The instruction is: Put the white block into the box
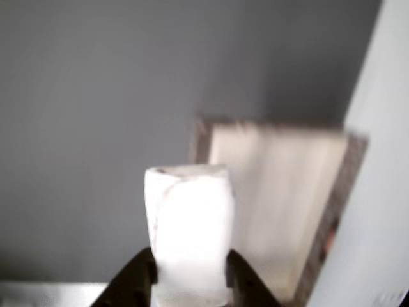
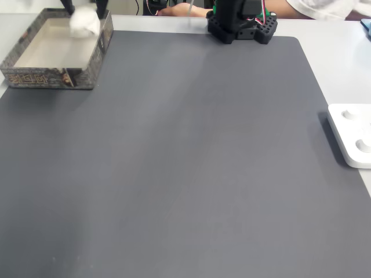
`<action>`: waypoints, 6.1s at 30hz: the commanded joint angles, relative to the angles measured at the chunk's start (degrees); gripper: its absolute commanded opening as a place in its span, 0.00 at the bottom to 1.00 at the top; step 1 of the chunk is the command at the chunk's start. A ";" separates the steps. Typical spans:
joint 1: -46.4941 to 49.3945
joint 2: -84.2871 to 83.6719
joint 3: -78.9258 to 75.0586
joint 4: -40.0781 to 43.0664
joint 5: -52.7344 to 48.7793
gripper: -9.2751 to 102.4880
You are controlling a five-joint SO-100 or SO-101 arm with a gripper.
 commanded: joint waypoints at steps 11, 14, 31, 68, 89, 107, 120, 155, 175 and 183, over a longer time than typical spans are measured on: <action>12.22 -14.59 -13.89 -3.43 10.90 0.07; 11.78 -19.16 -17.40 -4.48 10.99 0.07; 8.70 -25.40 -22.32 -8.35 8.26 0.07; 9.76 -22.94 -19.07 -8.26 2.64 0.32; 6.86 -6.77 -17.40 -3.52 -2.37 0.28; 4.48 4.66 -6.42 -3.25 -6.15 0.23; -16.70 20.30 18.90 -4.22 -20.30 0.07; -62.40 85.43 99.23 -38.85 -61.52 0.07; -57.22 116.89 117.77 -42.54 -58.80 0.07; -59.06 118.12 117.77 -38.94 -60.64 0.07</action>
